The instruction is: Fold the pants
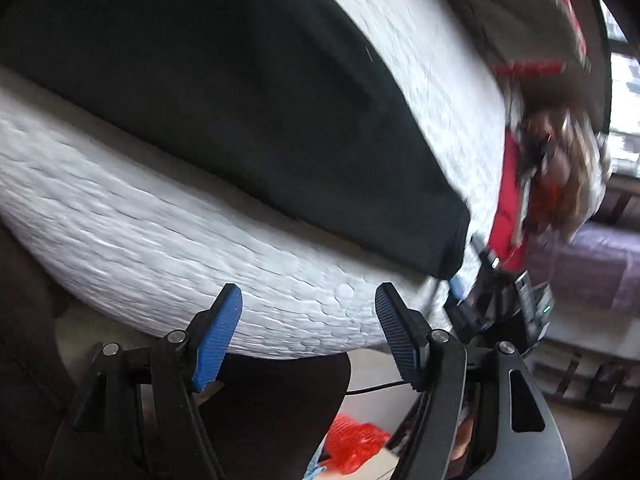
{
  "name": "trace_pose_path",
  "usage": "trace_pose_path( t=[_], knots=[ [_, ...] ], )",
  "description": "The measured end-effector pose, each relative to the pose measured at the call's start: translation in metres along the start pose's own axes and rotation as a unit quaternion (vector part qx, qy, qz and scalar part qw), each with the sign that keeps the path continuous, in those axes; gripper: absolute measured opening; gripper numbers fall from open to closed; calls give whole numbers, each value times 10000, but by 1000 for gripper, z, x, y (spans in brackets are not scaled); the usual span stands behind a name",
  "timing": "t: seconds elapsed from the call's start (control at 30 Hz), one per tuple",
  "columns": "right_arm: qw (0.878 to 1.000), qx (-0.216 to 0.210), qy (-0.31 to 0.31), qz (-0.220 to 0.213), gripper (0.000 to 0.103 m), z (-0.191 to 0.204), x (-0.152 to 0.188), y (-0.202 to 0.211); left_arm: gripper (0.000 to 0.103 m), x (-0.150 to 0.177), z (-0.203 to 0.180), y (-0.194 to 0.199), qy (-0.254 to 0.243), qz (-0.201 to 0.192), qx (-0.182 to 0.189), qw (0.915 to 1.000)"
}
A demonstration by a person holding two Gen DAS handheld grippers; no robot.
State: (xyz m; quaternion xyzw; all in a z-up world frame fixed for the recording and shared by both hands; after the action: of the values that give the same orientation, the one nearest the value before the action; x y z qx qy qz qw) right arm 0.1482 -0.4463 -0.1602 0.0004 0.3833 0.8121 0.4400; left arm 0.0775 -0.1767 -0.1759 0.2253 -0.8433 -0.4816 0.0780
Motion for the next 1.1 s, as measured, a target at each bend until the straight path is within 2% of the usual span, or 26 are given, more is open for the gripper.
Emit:
trace_pose_path(
  t=[0.1,0.27,0.37,0.5,0.67,0.7,0.83,0.93,0.97,1.03,1.07,1.1],
  knots=[
    [9999,-52,122,43,64,-1,-5,-7,68,10,-14,-16,77,67,-32,9999],
    [9985,-313,385,242,64,12,-5,-20,68,18,-16,-38,697,157,43,9974],
    [9979,-374,422,310,66,17,-3,-25,68,24,-21,-52,1253,175,144,9919],
    [9975,-561,193,386,66,15,-4,-26,68,27,-31,-59,1710,47,327,9847],
    [9951,-783,-276,529,66,9,-5,-28,68,33,-34,-68,2418,-68,527,9689],
    [9945,-812,-351,568,66,8,-5,-28,71,32,-34,-69,2481,-116,486,9674],
    [9925,-868,-450,735,66,6,-4,-28,72,26,-39,-74,2588,-85,528,9644],
    [9906,-952,-521,830,66,6,-4,-29,70,20,-53,-78,2431,-26,834,9664],
    [9898,-998,-569,842,66,3,-4,-28,67,18,-60,-80,2297,-21,913,9690],
    [9879,-1088,-683,871,66,-1,-5,-28,40,15,-72,-85,2102,27,1170,9706],
    [9865,-1144,-772,885,66,-2,-6,-29,20,14,-77,-90,2001,155,1288,9711],
    [9853,-1183,-843,897,66,-3,-7,-30,16,14,-76,-95,2021,265,1315,9701]
  ],
)
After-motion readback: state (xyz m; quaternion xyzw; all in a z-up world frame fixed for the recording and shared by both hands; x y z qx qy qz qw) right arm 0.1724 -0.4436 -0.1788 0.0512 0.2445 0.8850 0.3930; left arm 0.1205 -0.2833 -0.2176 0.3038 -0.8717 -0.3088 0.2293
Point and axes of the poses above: each gripper's, at about its wrist camera, not at the fingertips, and y roughly against the way its jaws point, z to its left, x to its underside, the point moved 7 cm from there along -y, roughly the way its jaws point, and after that the axes turned 15 degrees about -z, right-handed, at the moved point
